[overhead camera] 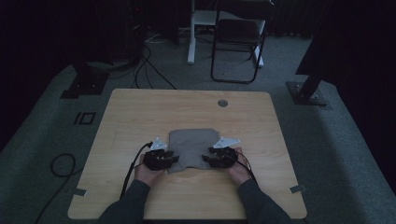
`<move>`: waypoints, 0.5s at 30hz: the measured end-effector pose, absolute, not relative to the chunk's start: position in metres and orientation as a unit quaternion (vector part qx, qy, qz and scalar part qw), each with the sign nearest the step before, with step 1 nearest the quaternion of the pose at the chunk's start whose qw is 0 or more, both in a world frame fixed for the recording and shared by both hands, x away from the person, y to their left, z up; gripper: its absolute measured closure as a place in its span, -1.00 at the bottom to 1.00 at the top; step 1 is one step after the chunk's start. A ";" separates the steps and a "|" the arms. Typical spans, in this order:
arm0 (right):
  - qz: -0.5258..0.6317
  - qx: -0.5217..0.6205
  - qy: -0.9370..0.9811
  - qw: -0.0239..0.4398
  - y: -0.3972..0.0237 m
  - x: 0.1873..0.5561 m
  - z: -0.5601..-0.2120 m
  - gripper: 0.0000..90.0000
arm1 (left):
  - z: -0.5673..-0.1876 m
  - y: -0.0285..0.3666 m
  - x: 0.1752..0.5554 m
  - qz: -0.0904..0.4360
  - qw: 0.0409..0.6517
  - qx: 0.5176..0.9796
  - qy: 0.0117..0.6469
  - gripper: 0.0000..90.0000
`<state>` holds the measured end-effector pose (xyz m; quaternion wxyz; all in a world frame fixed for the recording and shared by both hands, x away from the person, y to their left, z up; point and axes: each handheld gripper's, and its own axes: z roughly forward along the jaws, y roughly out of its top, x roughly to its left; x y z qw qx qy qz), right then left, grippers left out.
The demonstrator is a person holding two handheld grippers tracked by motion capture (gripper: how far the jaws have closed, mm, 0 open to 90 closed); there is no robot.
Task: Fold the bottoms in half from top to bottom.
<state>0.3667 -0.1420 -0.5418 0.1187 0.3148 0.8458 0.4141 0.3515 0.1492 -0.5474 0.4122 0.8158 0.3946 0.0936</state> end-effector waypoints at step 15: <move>0.419 0.319 0.842 0.116 -0.145 0.371 -0.545 0.11 | -0.550 0.149 0.352 0.099 0.414 0.811 0.401 0.34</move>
